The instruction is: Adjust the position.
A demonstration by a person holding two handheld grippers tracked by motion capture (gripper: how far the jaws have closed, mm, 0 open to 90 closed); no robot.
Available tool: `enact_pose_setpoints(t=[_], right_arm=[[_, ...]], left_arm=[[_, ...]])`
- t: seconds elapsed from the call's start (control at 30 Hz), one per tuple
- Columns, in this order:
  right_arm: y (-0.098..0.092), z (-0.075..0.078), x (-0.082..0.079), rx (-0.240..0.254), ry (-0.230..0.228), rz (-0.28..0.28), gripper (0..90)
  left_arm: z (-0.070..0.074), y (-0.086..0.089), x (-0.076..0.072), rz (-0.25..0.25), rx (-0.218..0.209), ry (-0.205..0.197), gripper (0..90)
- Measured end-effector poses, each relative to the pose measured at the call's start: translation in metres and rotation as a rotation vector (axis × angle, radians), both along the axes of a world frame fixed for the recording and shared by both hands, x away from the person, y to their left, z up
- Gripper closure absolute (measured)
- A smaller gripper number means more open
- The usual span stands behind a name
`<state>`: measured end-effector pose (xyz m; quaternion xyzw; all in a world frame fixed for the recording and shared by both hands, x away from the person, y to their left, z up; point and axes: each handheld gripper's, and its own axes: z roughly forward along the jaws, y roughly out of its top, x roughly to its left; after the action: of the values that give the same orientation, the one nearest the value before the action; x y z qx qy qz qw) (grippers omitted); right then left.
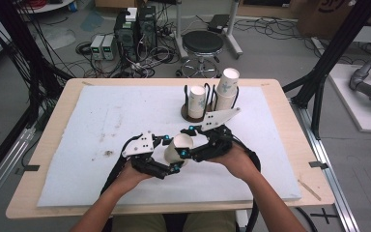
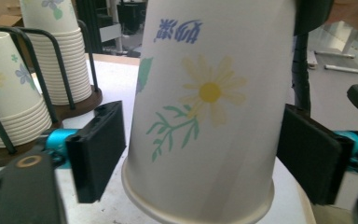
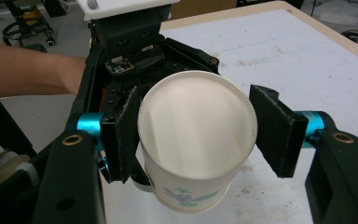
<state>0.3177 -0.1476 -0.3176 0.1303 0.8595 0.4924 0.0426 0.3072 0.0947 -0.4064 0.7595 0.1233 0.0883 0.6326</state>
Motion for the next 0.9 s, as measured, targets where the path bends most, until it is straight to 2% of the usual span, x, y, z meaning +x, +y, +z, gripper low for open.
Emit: enact_pose_setpoints(t=[0.1, 0.23, 0.33, 0.4, 0.47, 0.53, 0.6, 0.63, 0.67, 0.77, 0.8, 0.83, 0.87, 0.9], right_arm=[[0.000, -0.001, 0.000, 0.004, 0.002, -0.001, 37.9], [-0.002, -0.003, 0.000, 0.013, 0.021, -0.007, 37.8], [-0.002, -0.004, 0.000, 0.013, 0.015, -0.008, 37.2], [-0.003, -0.005, -0.001, 0.018, 0.032, -0.012, 34.1], [-0.004, -0.007, 0.000, 0.032, 0.035, -0.039, 21.8], [-0.007, -0.007, -0.001, 0.041, 0.040, -0.031, 21.7], [-0.010, -0.007, -0.001, 0.048, 0.024, -0.026, 21.7], [-0.011, -0.006, -0.002, 0.048, 0.027, -0.020, 21.7], [-0.013, -0.007, -0.003, 0.049, 0.022, -0.021, 21.6], [-0.017, -0.008, -0.003, 0.047, 0.009, -0.022, 21.1], [-0.017, -0.008, -0.003, 0.047, 0.009, -0.022, 21.1], [-0.020, -0.010, -0.004, 0.035, -0.001, -0.021, 21.1], [-0.021, -0.011, -0.005, 0.033, 0.003, -0.018, 21.1], [-0.023, -0.012, -0.005, 0.028, -0.004, -0.021, 21.1]], left_arm=[[0.000, 0.000, -0.001, -0.008, 0.006, -0.008, 24.6], [0.000, 0.001, -0.001, -0.009, 0.009, -0.012, 27.1], [0.000, 0.001, -0.002, -0.011, 0.018, -0.013, 28.5], [0.000, 0.002, -0.002, -0.006, 0.025, -0.011, 29.3], [0.001, 0.003, -0.002, -0.008, 0.031, 0.010, 29.9], [0.004, 0.005, -0.002, -0.010, 0.066, 0.031, 30.7], [0.006, 0.006, -0.001, -0.012, 0.097, 0.049, 31.3], [0.008, 0.007, -0.001, -0.012, 0.115, 0.053, 31.3], [0.008, 0.007, -0.001, -0.012, 0.115, 0.053, 31.3], [0.018, 0.007, 0.000, -0.014, 0.183, 0.059, 31.4], [0.018, 0.007, 0.000, -0.014, 0.183, 0.059, 31.5], [0.023, 0.008, 0.002, -0.019, 0.218, 0.066, 31.5], [0.023, 0.008, 0.002, -0.019, 0.218, 0.066, 31.5], [0.026, 0.007, 0.004, -0.023, 0.260, 0.066, 31.5]])
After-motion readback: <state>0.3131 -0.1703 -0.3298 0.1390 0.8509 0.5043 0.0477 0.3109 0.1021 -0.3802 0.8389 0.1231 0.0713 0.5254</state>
